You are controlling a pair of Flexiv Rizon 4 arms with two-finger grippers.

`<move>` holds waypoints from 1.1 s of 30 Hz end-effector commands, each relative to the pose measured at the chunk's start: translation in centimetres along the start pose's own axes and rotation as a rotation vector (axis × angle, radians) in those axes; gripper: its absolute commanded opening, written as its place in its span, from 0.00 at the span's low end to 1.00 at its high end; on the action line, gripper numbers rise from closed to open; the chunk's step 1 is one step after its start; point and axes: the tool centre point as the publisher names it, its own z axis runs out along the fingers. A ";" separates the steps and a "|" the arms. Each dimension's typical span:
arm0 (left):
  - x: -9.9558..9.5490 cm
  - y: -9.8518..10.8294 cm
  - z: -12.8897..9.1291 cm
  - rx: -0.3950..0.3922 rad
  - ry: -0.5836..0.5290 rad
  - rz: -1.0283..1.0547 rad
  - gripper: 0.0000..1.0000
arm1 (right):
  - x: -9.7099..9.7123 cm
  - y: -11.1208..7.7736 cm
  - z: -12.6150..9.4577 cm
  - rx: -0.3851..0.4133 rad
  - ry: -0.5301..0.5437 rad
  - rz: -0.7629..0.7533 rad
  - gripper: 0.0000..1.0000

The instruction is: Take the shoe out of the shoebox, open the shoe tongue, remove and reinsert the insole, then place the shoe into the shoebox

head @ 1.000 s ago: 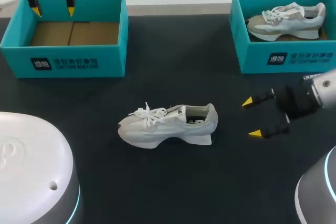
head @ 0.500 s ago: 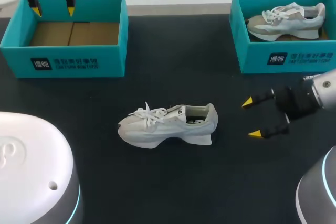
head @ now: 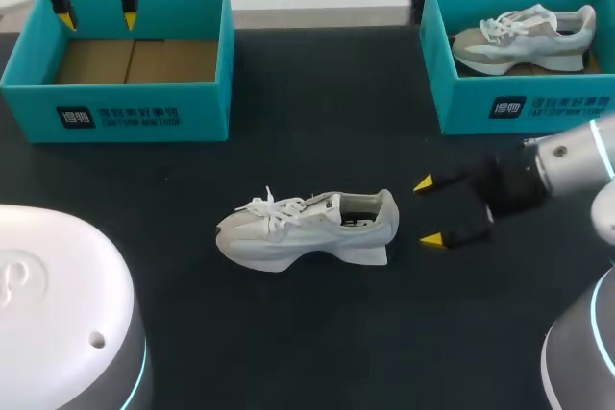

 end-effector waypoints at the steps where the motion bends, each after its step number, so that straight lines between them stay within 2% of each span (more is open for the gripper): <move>1: 0.0 0.0 0.0 -0.002 -0.001 0.000 1.00 | -0.5 0.6 2.4 -0.002 -0.008 0.007 1.00; 16: 0.0 0.0 0.0 -0.002 -0.001 0.000 1.00 | 0.8 2.0 5.6 -0.030 -0.050 0.035 1.00; 33: 0.0 0.0 0.0 -0.002 -0.001 0.000 1.00 | 0.6 2.2 8.6 -0.086 -0.029 0.030 1.00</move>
